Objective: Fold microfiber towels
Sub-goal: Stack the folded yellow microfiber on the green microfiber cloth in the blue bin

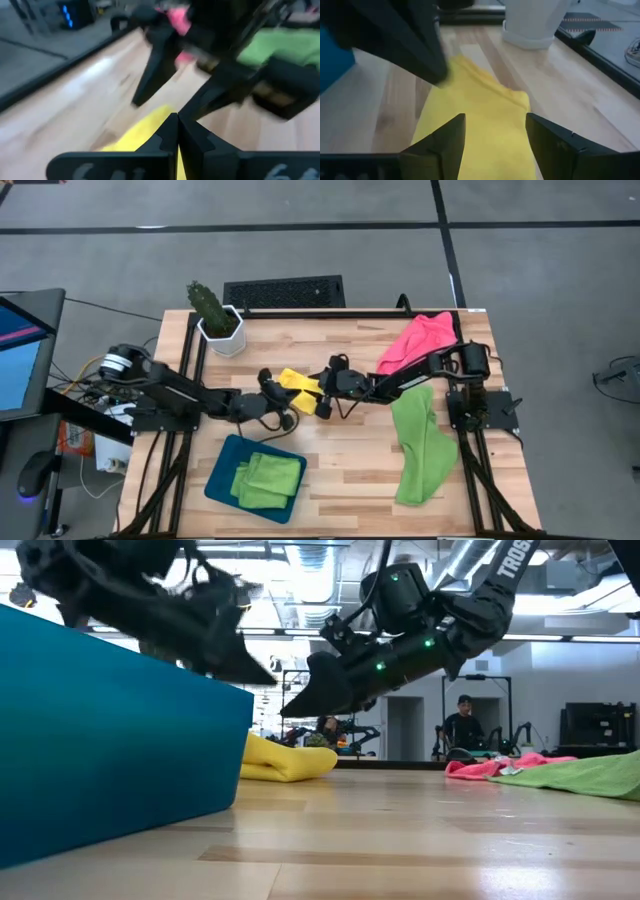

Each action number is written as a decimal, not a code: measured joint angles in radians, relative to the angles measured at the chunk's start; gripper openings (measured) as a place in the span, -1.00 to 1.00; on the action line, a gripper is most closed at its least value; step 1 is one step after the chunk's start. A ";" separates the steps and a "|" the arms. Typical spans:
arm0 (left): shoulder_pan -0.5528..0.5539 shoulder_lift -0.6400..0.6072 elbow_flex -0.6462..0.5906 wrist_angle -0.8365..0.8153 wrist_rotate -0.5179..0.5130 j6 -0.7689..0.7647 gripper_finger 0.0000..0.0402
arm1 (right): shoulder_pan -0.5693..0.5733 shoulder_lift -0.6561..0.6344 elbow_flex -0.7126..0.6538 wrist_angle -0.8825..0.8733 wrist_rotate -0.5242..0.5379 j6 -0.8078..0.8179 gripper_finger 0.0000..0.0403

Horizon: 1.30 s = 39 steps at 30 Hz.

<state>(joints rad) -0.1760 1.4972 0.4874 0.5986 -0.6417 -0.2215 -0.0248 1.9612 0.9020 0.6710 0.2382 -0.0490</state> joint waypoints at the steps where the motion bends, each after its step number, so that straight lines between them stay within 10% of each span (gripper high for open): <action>1: 0.015 0.024 0.000 -0.005 0.004 -0.013 -1.00 | 0.003 0.000 0.000 -0.005 0.005 -0.001 0.15; 23: 0.143 0.108 -0.004 -0.299 -0.058 -0.263 -1.00 | 0.058 0.089 -0.008 0.127 0.052 -0.011 0.01; 39: 0.142 0.086 -0.126 -0.177 -0.078 -0.317 -1.00 | 0.042 0.187 -0.009 0.186 0.052 0.004 -0.14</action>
<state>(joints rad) -0.0339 1.5835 0.3615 0.4217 -0.7200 -0.5389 0.0170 2.1485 0.8928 0.8572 0.2905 -0.0449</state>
